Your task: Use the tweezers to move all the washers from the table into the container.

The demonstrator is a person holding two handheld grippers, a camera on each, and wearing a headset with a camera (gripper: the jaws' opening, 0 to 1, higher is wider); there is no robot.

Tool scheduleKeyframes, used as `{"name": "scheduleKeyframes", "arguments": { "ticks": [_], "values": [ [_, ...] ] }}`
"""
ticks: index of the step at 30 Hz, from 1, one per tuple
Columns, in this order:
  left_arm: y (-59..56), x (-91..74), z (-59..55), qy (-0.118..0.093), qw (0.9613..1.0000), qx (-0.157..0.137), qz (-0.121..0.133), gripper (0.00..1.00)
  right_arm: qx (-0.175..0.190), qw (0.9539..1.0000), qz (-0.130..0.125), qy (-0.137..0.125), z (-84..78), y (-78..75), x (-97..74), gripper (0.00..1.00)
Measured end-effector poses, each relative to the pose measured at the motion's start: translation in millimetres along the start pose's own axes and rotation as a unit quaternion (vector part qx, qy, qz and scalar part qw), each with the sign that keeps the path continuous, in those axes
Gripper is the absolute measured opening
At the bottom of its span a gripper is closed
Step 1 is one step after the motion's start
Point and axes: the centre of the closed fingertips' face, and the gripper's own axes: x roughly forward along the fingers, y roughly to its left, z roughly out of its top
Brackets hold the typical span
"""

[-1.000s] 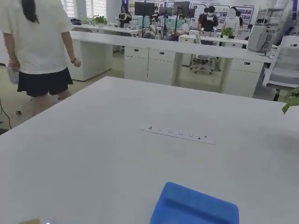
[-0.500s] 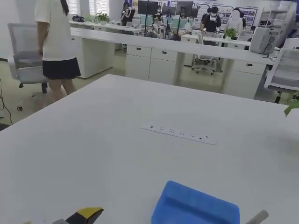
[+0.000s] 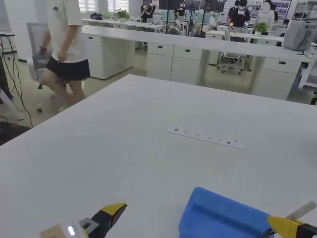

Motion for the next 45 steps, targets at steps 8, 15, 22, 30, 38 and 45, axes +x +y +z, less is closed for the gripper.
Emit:
{"name": "scheduleKeyframes", "arguments": {
  "ticks": [8, 15, 22, 30, 38, 45],
  "values": [
    [1.0, -0.9, 5.7, -0.016, 0.9998, -0.007, 0.005, 0.98, -0.041, 0.9984, -0.025, 0.028, -8.4, -19.5, 14.6, 0.03],
    [-1.3, -0.1, 4.7, -0.013, 0.9999, -0.001, 0.000, 0.98, -0.085, 0.9938, -0.035, 0.062, -20.2, -29.7, 26.3, 0.03],
    [2.1, -1.8, 10.0, -0.029, 0.9993, -0.021, 0.002, 0.98, -0.103, 0.9909, -0.041, 0.076, -23.8, -36.2, 31.8, 0.03],
    [1.6, -1.8, 10.5, -0.032, 0.9992, -0.024, 0.001, 0.97, -0.116, 0.9882, -0.042, 0.091, -29.8, -40.1, 33.9, 0.03],
    [1.8, -1.8, 10.2, -0.031, 0.9993, -0.022, 0.003, 0.96, -0.126, 0.9866, -0.041, 0.095, -31.6, -39.7, 35.0, 0.03],
    [2.5, -1.8, 8.9, -0.027, 0.9994, -0.019, 0.005, 0.96, -0.127, 0.9868, -0.039, 0.093, -31.0, -37.8, 34.4, 0.03]
  ]
}}
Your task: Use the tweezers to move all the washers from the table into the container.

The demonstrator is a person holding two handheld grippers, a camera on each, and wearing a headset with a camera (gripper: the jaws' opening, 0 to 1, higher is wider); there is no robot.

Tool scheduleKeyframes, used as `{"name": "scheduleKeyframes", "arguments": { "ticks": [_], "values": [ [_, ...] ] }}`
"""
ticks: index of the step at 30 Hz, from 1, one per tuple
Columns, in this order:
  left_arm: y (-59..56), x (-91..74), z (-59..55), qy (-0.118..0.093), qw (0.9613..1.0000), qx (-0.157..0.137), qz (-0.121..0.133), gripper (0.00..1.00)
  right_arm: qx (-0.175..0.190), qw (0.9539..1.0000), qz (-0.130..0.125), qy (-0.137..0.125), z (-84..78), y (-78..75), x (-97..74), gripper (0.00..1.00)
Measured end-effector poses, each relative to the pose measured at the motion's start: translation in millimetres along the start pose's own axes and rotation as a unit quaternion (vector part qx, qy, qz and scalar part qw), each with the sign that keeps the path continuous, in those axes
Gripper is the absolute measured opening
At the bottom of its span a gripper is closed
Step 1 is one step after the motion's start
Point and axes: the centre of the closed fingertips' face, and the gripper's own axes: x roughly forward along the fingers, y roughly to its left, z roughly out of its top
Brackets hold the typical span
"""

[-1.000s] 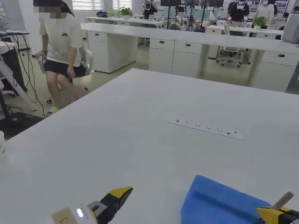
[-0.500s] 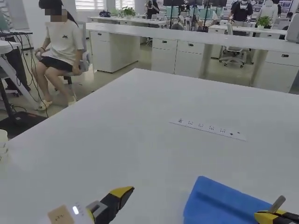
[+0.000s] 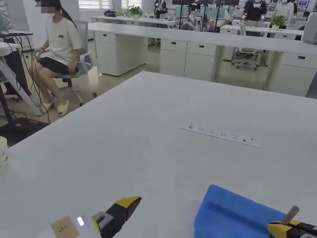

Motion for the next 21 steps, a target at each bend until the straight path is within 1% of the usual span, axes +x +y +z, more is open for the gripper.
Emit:
{"name": "scheduleKeyframes", "arguments": {
  "ticks": [4, 7, 9, 11, 14, 17, 19, 21],
  "values": [
    [0.7, 0.1, -2.5, 0.007, 1.0000, 0.004, 0.003, 0.95, -0.001, 0.9999, 0.001, -0.010, 5.6, 3.5, -4.8, 0.03],
    [0.4, 0.3, -2.8, 0.008, 1.0000, 0.004, 0.002, 0.95, 0.000, 0.9998, 0.003, -0.019, 10.5, 7.9, -8.9, 0.03],
    [1.5, 0.2, -6.0, 0.018, 0.9998, 0.007, 0.005, 0.95, 0.000, 0.9996, 0.005, -0.026, 13.9, 10.9, -12.0, 0.03],
    [1.1, 0.5, -6.0, 0.017, 0.9998, 0.008, 0.004, 0.94, 0.001, 0.9994, 0.007, -0.032, 17.3, 13.9, -15.2, 0.03],
    [-0.9, 0.4, -3.8, 0.011, 0.9999, 0.005, -0.001, 0.94, 0.001, 0.9990, 0.010, -0.043, 22.3, 18.9, -19.9, 0.03],
    [0.4, 0.3, -6.4, 0.017, 0.9998, 0.005, 0.001, 0.94, 0.003, 0.9985, 0.014, -0.052, 26.7, 23.9, -24.1, 0.03],
    [-0.3, 0.3, -5.6, 0.015, 0.9999, 0.006, 0.000, 0.94, 0.003, 0.9980, 0.018, -0.061, 31.0, 30.2, -28.4, 0.03],
    [0.0, 0.2, -6.7, 0.018, 0.9998, 0.006, 0.000, 0.93, 0.008, 0.9973, 0.023, -0.069, 33.9, 35.5, -31.6, 0.03]
  ]
}}
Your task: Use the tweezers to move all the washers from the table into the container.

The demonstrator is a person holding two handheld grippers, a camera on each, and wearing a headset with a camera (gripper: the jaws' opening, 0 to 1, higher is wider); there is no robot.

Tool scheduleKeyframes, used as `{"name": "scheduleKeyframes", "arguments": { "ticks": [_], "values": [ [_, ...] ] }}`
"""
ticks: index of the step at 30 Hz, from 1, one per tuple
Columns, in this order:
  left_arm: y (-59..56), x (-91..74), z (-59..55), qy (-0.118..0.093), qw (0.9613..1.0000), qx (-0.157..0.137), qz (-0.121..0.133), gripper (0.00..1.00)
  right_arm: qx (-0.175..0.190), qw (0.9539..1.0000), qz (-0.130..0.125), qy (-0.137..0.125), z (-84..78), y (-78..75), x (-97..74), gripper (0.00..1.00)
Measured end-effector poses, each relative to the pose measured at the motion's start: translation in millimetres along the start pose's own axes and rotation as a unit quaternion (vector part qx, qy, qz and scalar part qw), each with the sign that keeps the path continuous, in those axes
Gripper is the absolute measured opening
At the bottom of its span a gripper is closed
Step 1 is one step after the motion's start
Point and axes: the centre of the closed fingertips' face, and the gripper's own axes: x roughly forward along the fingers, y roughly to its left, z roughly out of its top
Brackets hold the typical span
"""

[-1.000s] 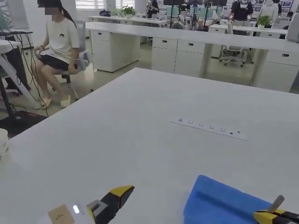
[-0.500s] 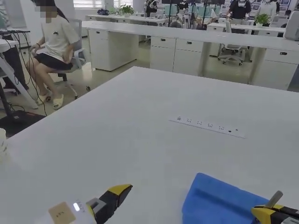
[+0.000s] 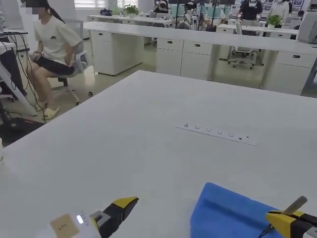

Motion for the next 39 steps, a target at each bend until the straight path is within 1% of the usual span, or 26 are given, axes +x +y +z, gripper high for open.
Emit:
{"name": "scheduleKeyframes", "arguments": {
  "ticks": [6, 12, 15, 21, 24, 26, 29, 34, 39],
  "values": [
    [-1.0, 0.0, 0.7, -0.002, 1.0000, -0.001, -0.003, 0.93, 0.006, 0.9998, 0.014, -0.012, 3.5, 16.2, -5.0, 0.03],
    [-3.0, 0.2, -0.7, 0.002, 1.0000, 0.000, -0.008, 0.93, 0.009, 0.9992, 0.038, -0.011, -1.0, 36.6, -4.0, 0.03],
    [-4.1, 0.6, -1.0, 0.004, 0.9999, 0.004, -0.010, 0.93, 0.014, 0.9972, 0.074, -0.001, -8.2, 53.8, -0.5, 0.03],
    [-6.1, 0.6, -0.4, 0.002, 0.9999, 0.003, -0.015, 0.92, 0.012, 0.9939, 0.106, 0.024, -25.3, 75.6, 9.8, 0.03],
    [-7.1, 1.0, -2.7, 0.009, 0.9998, 0.008, -0.017, 0.92, 0.012, 0.9923, 0.118, 0.036, -34.0, 83.9, 15.8, 0.03],
    [-8.9, 2.0, -5.9, 0.019, 0.9995, 0.019, -0.018, 0.92, 0.009, 0.9912, 0.124, 0.046, -40.2, 86.0, 18.4, 0.03],
    [-12.6, 2.4, -5.8, 0.019, 0.9992, 0.022, -0.028, 0.92, 0.004, 0.9901, 0.128, 0.058, -47.3, 86.7, 21.3, 0.03],
    [-13.5, 2.5, -5.9, 0.018, 0.9992, 0.019, -0.031, 0.91, 0.007, 0.9882, 0.135, 0.071, -58.1, 87.9, 26.9, 0.03],
    [-12.3, 2.2, -5.7, 0.017, 0.9993, 0.017, -0.028, 0.91, 0.007, 0.9862, 0.141, 0.086, -68.1, 90.0, 31.3, 0.04]
  ]
}}
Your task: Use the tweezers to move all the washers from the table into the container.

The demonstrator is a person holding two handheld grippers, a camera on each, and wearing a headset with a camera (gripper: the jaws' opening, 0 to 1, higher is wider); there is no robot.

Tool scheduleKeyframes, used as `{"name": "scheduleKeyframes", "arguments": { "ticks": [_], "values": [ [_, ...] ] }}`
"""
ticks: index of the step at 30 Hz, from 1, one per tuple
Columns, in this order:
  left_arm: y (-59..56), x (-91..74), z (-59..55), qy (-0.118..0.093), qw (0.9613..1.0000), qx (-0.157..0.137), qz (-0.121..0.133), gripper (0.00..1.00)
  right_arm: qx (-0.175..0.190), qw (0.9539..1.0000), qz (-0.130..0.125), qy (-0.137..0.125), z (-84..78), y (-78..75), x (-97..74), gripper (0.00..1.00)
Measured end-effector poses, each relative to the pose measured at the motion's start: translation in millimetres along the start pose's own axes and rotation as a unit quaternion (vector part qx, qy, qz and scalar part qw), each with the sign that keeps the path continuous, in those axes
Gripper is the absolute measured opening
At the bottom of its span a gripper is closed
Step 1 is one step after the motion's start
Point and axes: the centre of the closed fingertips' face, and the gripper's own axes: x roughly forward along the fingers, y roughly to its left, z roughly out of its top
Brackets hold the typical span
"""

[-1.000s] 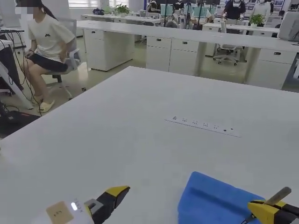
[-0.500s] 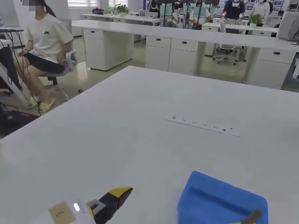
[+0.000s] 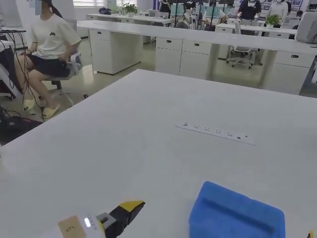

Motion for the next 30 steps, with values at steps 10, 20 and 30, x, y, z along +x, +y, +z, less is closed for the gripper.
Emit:
{"name": "scheduleKeyframes", "arguments": {
  "ticks": [10, 20, 30],
  "values": [
    [-0.1, 0.2, -1.0, 0.003, 1.0000, -0.004, -0.001, 0.90, -0.005, 0.9999, 0.002, 0.014, -7.3, -0.7, 4.9, 0.04],
    [0.0, 0.2, -2.5, 0.007, 1.0000, -0.002, 0.000, 0.90, -0.047, 0.9985, 0.002, 0.029, -12.2, 7.9, 10.2, 0.04],
    [0.6, -0.3, -2.2, 0.006, 1.0000, -0.002, 0.001, 0.89, -0.125, 0.9912, -0.016, 0.038, -19.1, 16.7, 8.2, 0.03]
  ]
}}
